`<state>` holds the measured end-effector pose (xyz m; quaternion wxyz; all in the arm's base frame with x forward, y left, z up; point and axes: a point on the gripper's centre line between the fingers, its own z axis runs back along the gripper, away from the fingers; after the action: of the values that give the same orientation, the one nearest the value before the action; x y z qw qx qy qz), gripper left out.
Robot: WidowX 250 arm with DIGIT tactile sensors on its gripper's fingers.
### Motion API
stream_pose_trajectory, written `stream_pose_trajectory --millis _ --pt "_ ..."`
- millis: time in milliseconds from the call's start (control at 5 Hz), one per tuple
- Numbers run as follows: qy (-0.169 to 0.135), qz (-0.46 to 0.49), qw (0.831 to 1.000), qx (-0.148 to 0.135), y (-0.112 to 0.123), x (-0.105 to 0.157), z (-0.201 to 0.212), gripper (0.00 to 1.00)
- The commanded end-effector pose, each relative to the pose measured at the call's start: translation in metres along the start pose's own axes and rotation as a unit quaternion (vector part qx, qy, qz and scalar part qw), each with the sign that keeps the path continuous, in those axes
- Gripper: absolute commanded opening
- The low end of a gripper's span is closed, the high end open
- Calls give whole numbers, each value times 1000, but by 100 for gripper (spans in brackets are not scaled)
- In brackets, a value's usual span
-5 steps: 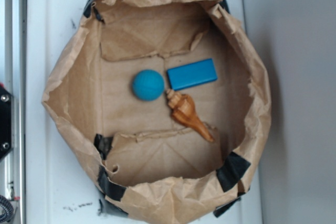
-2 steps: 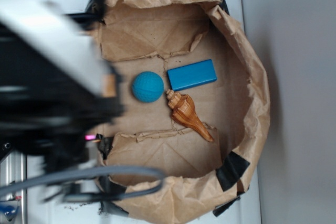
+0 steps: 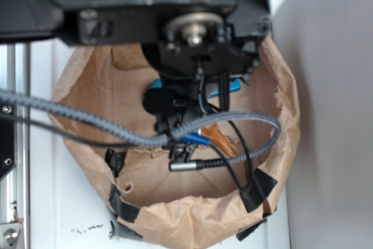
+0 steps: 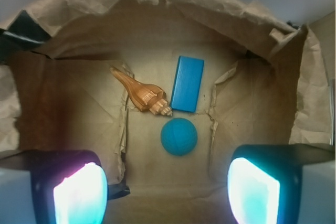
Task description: Grab the blue block.
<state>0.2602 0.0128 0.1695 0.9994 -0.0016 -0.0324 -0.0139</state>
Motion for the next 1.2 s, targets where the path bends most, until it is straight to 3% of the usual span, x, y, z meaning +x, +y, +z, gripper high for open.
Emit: stream_pose_trajectory --millis 0,200,400,1000 --pt "-31 -1 1000 4 5 6 15 100" --pt "-31 -1 1000 4 5 6 15 100" --pt "-33 -15 999 10 -1 20 -21 100" --pt "22 31 998 44 -1 57 -86 100"
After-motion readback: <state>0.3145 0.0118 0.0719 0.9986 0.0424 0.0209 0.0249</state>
